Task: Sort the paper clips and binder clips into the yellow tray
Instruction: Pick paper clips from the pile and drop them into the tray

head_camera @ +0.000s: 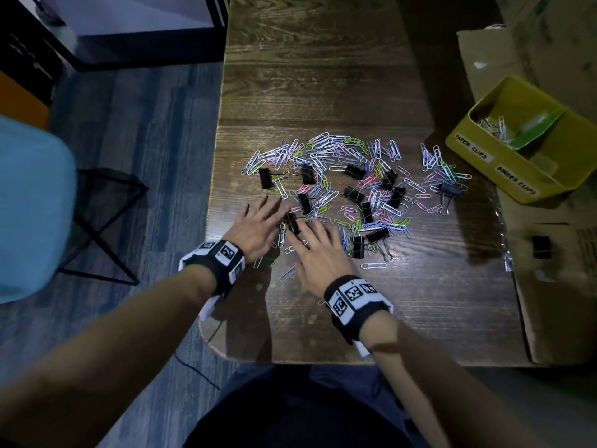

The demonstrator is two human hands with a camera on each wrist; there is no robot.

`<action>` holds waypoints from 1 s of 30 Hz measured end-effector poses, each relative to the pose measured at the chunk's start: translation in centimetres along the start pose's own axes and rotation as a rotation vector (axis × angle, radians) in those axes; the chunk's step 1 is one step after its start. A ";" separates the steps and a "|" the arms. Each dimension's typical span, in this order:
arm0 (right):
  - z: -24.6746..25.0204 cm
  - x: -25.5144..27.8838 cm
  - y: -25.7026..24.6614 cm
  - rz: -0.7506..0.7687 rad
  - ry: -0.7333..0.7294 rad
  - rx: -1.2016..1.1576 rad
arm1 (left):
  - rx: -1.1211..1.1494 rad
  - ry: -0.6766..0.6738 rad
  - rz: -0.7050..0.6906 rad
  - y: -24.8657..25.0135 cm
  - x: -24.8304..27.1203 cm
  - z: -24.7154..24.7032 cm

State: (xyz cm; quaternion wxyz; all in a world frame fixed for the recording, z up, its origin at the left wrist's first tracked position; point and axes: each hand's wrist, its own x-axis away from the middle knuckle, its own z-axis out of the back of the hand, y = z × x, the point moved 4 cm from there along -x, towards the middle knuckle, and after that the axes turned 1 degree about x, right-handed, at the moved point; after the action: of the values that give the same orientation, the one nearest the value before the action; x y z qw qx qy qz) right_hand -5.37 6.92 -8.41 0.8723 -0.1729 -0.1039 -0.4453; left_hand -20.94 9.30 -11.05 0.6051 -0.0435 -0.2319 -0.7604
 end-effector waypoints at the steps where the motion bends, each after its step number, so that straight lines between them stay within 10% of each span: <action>1: -0.2 -0.4 0.5 -0.034 -0.011 0.002 | -0.013 -0.023 0.014 0.0 0.5 -0.7; 14: 1.4 4.9 3.6 -0.051 0.113 -0.509 | 0.311 -0.014 0.016 7.3 3.7 -4.2; 30: 0.8 6.9 12.1 -0.163 0.383 -0.703 | 0.004 -0.191 -0.138 14.1 -0.5 -5.0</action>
State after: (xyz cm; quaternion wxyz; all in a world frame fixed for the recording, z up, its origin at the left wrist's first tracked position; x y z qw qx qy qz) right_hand 8.42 8.71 -7.86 0.7254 -0.3658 0.2057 -0.5455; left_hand -6.48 5.47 -11.43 0.5264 -0.0987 -0.2925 -0.7922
